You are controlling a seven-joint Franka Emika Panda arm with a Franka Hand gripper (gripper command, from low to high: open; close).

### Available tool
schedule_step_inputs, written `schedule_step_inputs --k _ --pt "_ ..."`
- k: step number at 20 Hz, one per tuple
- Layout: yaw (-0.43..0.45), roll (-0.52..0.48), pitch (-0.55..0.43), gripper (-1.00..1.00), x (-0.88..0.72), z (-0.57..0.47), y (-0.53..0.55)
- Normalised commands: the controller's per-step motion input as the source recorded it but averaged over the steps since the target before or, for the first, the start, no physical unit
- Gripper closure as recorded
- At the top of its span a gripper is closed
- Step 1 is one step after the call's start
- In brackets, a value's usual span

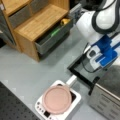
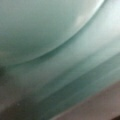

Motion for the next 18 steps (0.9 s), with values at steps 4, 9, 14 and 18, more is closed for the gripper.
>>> schedule_step_inputs --k 4,9,14,18 --pt "-0.059 0.046 -0.090 -1.00 0.11 -0.13 -0.05" --pt "-0.041 0.021 -0.097 1.00 0.07 -0.10 -0.11" --pt "-0.027 0.012 -0.083 1.00 0.06 -0.08 -0.12" --pt "-0.003 0.030 -0.067 1.00 0.07 -0.07 -0.12"
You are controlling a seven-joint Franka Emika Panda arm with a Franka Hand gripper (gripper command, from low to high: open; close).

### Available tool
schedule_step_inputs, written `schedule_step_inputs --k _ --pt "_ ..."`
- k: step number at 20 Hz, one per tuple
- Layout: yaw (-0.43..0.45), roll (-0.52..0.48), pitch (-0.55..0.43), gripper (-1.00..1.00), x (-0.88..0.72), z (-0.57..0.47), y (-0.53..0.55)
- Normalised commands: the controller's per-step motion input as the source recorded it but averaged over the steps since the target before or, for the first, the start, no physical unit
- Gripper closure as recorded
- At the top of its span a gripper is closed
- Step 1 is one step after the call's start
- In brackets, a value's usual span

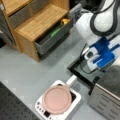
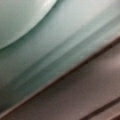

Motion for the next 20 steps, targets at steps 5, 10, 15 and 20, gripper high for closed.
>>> schedule_step_inputs --k 5,10,15,20 --pt "0.009 0.034 -0.044 1.00 0.09 -0.05 -0.11" --pt "0.006 0.014 -0.036 1.00 0.13 -0.04 -0.06" --pt "-0.001 0.004 -0.039 1.00 0.16 -0.08 -0.02" --pt "0.035 -0.024 -0.073 1.00 0.17 -0.07 -0.06"
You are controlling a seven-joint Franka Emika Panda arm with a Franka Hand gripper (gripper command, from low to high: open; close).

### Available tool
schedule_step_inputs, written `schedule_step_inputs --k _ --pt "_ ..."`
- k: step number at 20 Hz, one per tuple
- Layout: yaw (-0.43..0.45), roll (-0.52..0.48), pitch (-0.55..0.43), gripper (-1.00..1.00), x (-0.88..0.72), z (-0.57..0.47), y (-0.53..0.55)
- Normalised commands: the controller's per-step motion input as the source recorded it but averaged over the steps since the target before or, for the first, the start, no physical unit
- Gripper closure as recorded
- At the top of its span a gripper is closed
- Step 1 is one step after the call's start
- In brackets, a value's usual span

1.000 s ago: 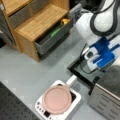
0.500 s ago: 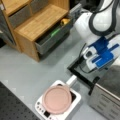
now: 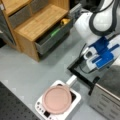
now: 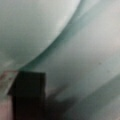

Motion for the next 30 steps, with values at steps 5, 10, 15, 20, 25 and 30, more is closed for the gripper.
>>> schedule_step_inputs --k 5,10,15,20,25,30 --pt "0.047 -0.054 -0.067 1.00 0.18 -0.03 -0.20" --pt "0.077 -0.069 -0.061 1.00 0.19 -0.03 -0.35" --pt "0.130 -0.078 -0.060 1.00 0.22 -0.02 -0.41" --pt "0.174 -0.069 -0.060 1.00 0.22 -0.02 -0.39" --pt "0.216 -0.056 -0.051 1.00 0.21 0.02 -0.39" --pt "0.228 -0.038 -0.040 1.00 0.22 0.06 -0.36"
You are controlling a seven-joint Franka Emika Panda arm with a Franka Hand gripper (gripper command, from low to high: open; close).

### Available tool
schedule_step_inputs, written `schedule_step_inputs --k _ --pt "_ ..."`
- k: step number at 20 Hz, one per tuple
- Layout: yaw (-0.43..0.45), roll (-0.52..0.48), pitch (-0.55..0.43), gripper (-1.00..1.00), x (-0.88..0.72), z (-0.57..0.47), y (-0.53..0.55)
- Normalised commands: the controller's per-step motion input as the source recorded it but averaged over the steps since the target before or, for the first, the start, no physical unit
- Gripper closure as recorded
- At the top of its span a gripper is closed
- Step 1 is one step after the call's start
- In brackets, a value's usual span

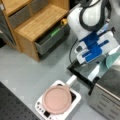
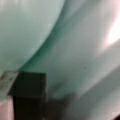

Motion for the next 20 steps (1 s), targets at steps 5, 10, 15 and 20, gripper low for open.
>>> schedule_step_inputs --k 5,10,15,20 --pt "0.235 -0.029 -0.032 1.00 0.25 0.09 -0.31" --pt "0.240 -0.024 -0.027 1.00 0.28 0.09 -0.28" --pt "0.239 -0.025 -0.031 1.00 0.30 0.08 -0.30" --pt "0.255 -0.040 -0.030 -1.00 0.33 0.06 -0.31"
